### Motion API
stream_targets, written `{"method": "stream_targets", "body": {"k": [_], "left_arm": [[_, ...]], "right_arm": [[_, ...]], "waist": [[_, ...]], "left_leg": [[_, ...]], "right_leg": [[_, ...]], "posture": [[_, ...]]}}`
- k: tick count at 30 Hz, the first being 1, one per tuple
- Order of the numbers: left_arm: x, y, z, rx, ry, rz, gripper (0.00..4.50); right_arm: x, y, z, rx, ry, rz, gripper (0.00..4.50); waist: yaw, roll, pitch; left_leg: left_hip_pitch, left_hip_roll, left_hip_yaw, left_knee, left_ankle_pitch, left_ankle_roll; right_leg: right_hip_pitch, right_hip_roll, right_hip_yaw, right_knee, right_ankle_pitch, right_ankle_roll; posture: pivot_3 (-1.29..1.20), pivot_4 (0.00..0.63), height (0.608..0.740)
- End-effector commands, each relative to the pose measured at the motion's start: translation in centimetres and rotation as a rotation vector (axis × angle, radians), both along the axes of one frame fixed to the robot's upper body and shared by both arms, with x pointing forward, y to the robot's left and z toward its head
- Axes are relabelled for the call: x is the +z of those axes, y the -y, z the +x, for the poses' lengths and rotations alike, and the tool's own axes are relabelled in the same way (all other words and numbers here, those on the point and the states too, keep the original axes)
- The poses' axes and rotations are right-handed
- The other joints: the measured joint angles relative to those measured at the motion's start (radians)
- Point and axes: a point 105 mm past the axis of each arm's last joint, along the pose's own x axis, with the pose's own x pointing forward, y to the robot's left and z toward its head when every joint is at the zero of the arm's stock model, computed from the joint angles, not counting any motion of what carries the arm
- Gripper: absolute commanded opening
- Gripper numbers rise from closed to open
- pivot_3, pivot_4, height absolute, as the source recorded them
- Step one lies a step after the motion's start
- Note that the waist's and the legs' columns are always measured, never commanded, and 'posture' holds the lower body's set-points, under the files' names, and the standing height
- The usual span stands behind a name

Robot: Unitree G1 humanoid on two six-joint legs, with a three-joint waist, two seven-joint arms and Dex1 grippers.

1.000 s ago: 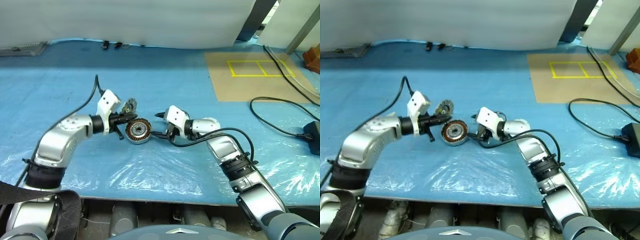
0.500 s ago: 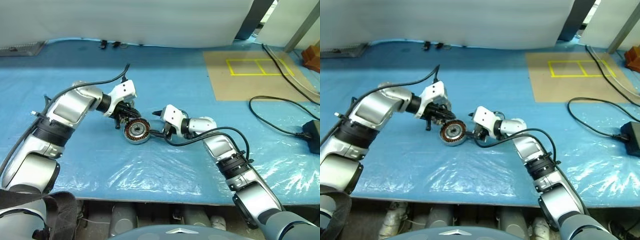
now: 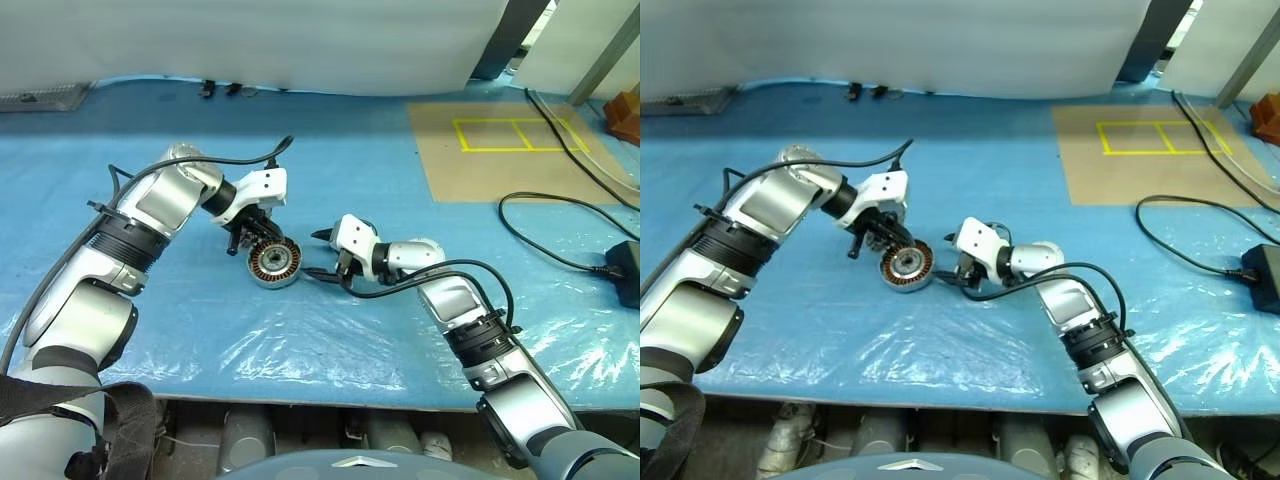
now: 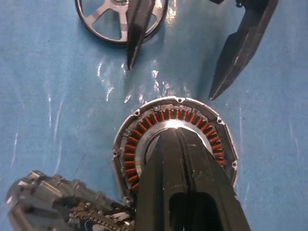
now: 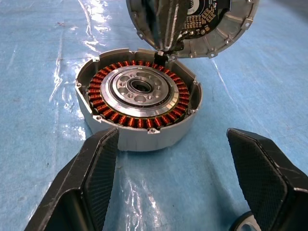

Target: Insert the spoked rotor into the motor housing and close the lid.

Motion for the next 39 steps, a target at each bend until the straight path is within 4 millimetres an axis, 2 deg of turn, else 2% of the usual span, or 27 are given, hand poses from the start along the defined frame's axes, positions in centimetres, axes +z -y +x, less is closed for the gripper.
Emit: {"method": "stream_targets", "body": {"k": [1, 5, 10, 14, 23, 26, 29, 32, 36, 39], "left_arm": [[-1.1, 0.2, -0.8, -0.047, -0.007, 0.065, 0.01], [-1.6, -0.1, -1.2, -0.077, 0.009, 0.119, 0.01], [0.5, 1.8, -1.3, -0.099, 0.045, 0.016, 0.01], [2.0, 2.5, -1.3, -0.093, 0.063, -0.052, 0.01], [2.5, 0.4, -0.1, 0.011, 0.118, -0.033, 0.01], [3.6, 1.0, -0.1, 0.020, 0.138, -0.122, 0.01], [5.4, 2.7, -0.5, 0.011, 0.156, -0.247, 0.01], [6.4, 3.5, -0.5, 0.030, 0.185, -0.334, 0.01], [7.5, 3.2, 0.2, 0.134, 0.241, -0.459, 0.01], [8.3, 2.8, 0.1, 0.196, 0.247, -0.562, 0.01]], "right_arm": [[1.3, -0.4, -0.2, 0.014, 0.042, 0.029, 3.76], [1.4, -0.5, 0.0, 0.012, 0.049, 0.027, 3.76], [1.2, -0.6, 0.0, 0.015, 0.052, 0.021, 3.76], [1.0, -0.6, -0.1, 0.019, 0.051, 0.018, 3.76], [1.0, -0.6, 0.0, 0.019, 0.054, 0.014, 3.76], [0.9, -0.7, 0.0, 0.020, 0.054, 0.015, 3.76], [0.9, -0.8, 0.0, 0.022, 0.053, 0.015, 3.76], [0.9, -0.8, 0.0, 0.022, 0.053, 0.015, 3.76], [0.9, -0.6, 0.0, 0.018, 0.053, 0.014, 3.76], [1.0, -0.4, 0.1, 0.010, 0.051, 0.018, 3.76]], "waist": [[0.001, 0.000, 0.000], [0.001, 0.000, 0.000], [0.003, 0.000, 0.000], [0.001, 0.000, 0.000], [0.000, 0.000, 0.000], [0.001, 0.000, 0.000], [0.003, 0.000, 0.000], [0.005, 0.000, 0.000], [-0.002, 0.000, 0.000], [-0.004, 0.000, 0.000]], "left_leg": [[0.000, 0.000, 0.000, 0.000, 0.000, 0.000], [0.000, 0.000, 0.000, 0.000, 0.000, 0.000], [0.000, 0.000, 0.000, 0.000, 0.000, 0.000], [0.000, 0.000, 0.000, 0.000, 0.000, 0.000], [-0.001, 0.000, 0.000, 0.000, 0.000, 0.000], [0.000, 0.000, 0.000, 0.000, 0.000, 0.000], [-0.001, 0.000, 0.000, 0.001, 0.000, 0.000], [-0.002, 0.000, 0.000, 0.001, 0.000, 0.000], [-0.002, 0.000, -0.001, 0.001, 0.000, 0.000], [-0.002, 0.000, -0.001, 0.001, 0.000, 0.000]], "right_leg": [[0.000, 0.000, 0.000, 0.000, 0.000, 0.000], [0.001, 0.000, 0.000, 0.000, 0.000, 0.000], [0.001, 0.000, 0.000, 0.000, 0.000, 0.000], [0.000, 0.000, 0.000, 0.000, 0.000, 0.000], [0.000, 0.000, -0.001, 0.000, 0.000, 0.000], [0.000, 0.000, -0.001, -0.001, 0.000, 0.000], [0.000, 0.000, -0.001, -0.001, 0.000, 0.000], [0.000, 0.000, -0.001, -0.001, 0.000, 0.000], [0.000, 0.000, -0.002, 0.000, 0.000, 0.000], [0.000, 0.000, -0.002, 0.000, 0.000, 0.000]], "posture": [[0.00, 0.150, 0.740], [0.00, 0.150, 0.740], [0.00, 0.150, 0.740], [0.00, 0.150, 0.740], [0.00, 0.150, 0.740], [0.00, 0.150, 0.740], [0.00, 0.150, 0.740], [0.00, 0.150, 0.740], [0.00, 0.150, 0.740], [0.00, 0.150, 0.740]]}}
